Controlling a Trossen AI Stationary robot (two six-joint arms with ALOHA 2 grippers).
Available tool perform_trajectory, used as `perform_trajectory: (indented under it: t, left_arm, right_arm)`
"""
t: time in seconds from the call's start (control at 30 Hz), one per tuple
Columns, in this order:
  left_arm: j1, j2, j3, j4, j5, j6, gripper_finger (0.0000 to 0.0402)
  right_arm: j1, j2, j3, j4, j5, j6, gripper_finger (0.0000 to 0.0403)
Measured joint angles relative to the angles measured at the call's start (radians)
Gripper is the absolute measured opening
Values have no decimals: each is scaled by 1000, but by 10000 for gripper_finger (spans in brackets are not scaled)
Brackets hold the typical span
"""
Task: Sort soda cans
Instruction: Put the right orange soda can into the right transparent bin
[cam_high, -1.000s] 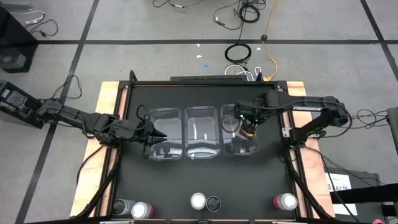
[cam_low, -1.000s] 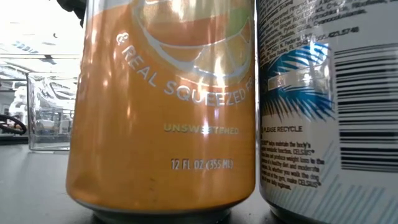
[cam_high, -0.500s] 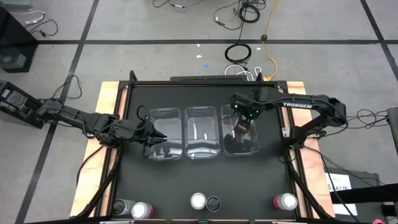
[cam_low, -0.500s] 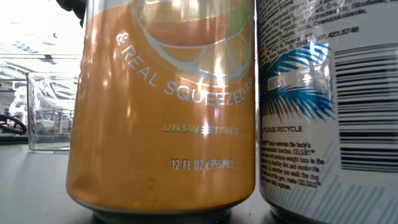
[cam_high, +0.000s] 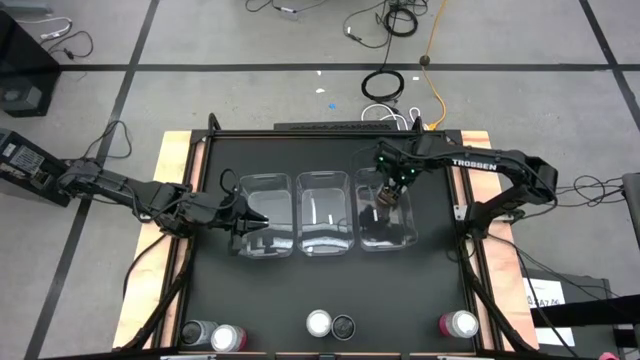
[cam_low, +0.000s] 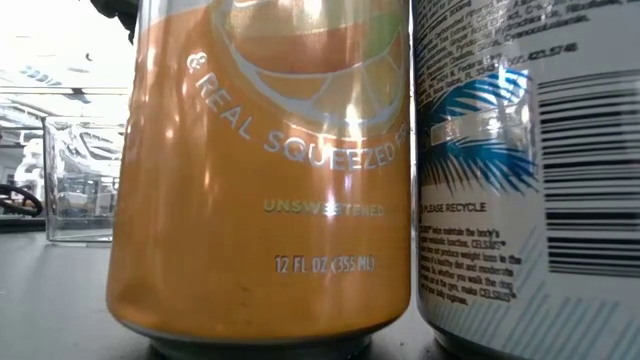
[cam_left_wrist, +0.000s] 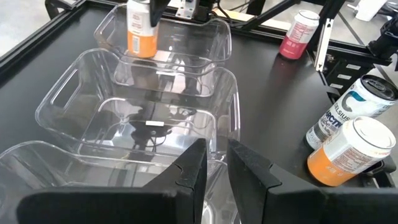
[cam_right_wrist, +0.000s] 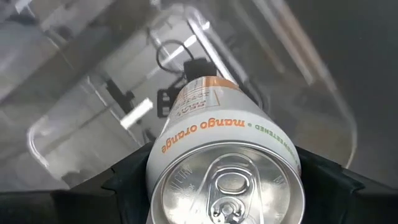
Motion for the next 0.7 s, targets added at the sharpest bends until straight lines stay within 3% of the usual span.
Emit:
perform_trajectory:
  t: [0.7]
  left_arm:
    - [0, 0, 0, 0, 0, -1, 73]
  right_arm:
    - [-65, 4, 0, 4, -2, 9, 316]
